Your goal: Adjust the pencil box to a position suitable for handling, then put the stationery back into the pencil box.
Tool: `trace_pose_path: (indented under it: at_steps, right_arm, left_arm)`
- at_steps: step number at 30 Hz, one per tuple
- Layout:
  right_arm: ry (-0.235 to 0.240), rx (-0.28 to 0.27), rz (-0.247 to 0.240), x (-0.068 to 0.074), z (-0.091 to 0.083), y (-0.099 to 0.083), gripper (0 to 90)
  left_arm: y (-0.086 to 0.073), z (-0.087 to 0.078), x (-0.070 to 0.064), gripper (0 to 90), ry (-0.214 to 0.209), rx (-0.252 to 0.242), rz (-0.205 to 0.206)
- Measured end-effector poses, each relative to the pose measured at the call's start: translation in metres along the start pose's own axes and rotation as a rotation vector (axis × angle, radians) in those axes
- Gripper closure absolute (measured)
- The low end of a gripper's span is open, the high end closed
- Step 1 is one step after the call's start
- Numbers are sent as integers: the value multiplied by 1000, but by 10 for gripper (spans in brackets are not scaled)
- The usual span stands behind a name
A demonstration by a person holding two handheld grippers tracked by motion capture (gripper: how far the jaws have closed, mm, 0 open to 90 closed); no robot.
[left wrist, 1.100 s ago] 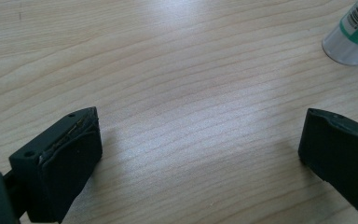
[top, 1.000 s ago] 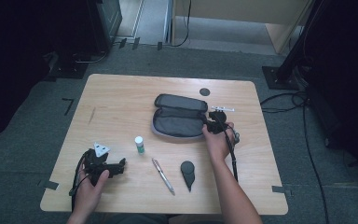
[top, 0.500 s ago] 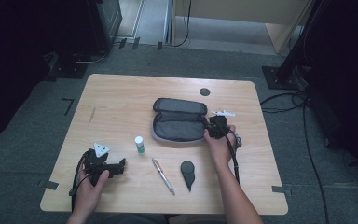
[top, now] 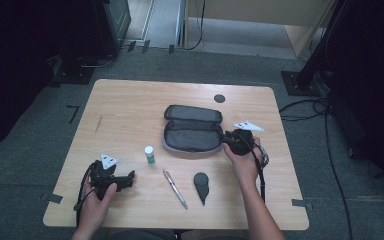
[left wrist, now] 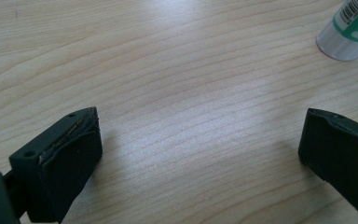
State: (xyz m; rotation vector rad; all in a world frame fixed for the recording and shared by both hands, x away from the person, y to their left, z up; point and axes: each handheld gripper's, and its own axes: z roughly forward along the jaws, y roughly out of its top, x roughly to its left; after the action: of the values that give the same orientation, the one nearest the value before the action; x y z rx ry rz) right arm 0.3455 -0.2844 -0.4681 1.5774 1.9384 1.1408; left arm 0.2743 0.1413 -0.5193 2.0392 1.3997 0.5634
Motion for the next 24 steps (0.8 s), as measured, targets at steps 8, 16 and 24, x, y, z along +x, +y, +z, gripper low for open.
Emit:
trace_pose_path:
  at_steps: [8, 16, 24]
  right_arm:
    - [72, -3, -3, 10, -36, -24, 488]
    - [46, 87, -69, 41, -48, -52, 142]
    - [52, 120, -29, 58, -50, -73, 128]
  left_arm:
    - [-1, -1, -1, 0, -2, -3, -3]
    - [-1, 0, -1, 0, -1, -3, -4]
    - [-1, 0, -1, 0, -1, -3, -4]
